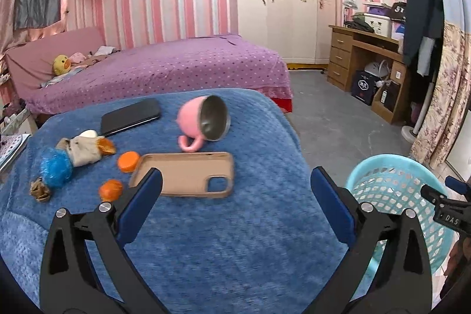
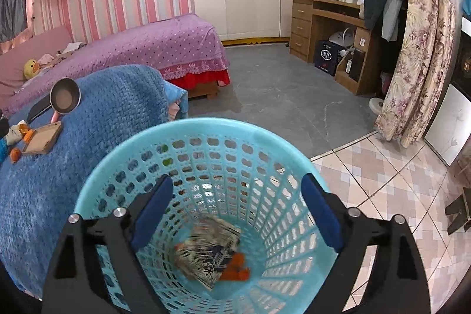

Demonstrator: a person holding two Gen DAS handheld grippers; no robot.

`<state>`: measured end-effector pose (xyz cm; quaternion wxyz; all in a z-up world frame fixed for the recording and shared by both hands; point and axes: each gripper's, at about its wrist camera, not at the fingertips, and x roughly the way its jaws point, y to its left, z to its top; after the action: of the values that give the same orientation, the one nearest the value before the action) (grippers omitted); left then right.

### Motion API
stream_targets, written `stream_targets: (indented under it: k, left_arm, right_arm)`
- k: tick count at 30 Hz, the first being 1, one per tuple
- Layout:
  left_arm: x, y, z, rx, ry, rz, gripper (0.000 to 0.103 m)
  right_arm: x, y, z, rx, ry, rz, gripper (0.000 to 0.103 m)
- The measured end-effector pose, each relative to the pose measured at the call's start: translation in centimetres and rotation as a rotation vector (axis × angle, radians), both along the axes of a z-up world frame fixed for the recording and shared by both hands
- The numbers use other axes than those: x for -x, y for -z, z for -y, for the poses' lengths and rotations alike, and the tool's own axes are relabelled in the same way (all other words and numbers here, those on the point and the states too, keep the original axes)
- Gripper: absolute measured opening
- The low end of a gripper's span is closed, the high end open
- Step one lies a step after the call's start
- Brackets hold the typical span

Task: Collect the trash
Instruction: 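Open the right tool to drop the printed packet into the basket, then grasp the tangerine with the right tool while the left tool grasps a crumpled tan stocking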

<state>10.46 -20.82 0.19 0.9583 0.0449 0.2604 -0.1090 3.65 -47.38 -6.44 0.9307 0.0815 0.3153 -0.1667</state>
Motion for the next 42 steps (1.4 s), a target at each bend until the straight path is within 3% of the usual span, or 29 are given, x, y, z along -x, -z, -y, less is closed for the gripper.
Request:
stream_targets:
  k: [11, 20, 25, 31, 34, 42]
  left_arm:
    - [-0.9, -0.5, -7.7, -0.010, -0.070, 0.010, 0.097]
    - [-2.3, 1.5, -14.5, -0.041, -0.132, -0.009, 0.097]
    - [-3.4, 3.4, -18.2, -0.003, -0.163, -0.065, 0.097]
    - [-3.9, 3.6, -21.3, 0.011, -0.196, -0.056, 0.097]
    - [-4.2, 3.6, -23.1, 0.035, -0.213, -0.074, 0.097]
    - [-5.4, 4.4, -28.7, 0.077, -0.305, -0.137, 0.097]
  right_arm:
    - [-2.6, -2.1, -5.9, 0.052, -0.012, 0.058, 0.093]
    - [-5.1, -2.4, -12.0, 0.078, -0.091, 0.074, 0.093]
    - [-6.5, -2.3, -14.9, 0.107, -0.129, 0.069, 0.093]
    - [-7.9, -2.1, -17.8, 0.110, -0.163, 0.059, 0.094]
    - [-8.2, -2.0, -18.9, 0.108, -0.170, 0.062, 0.098]
    - [-10.1, -1.4, -22.2, 0.110, -0.179, 0.039, 0.098]
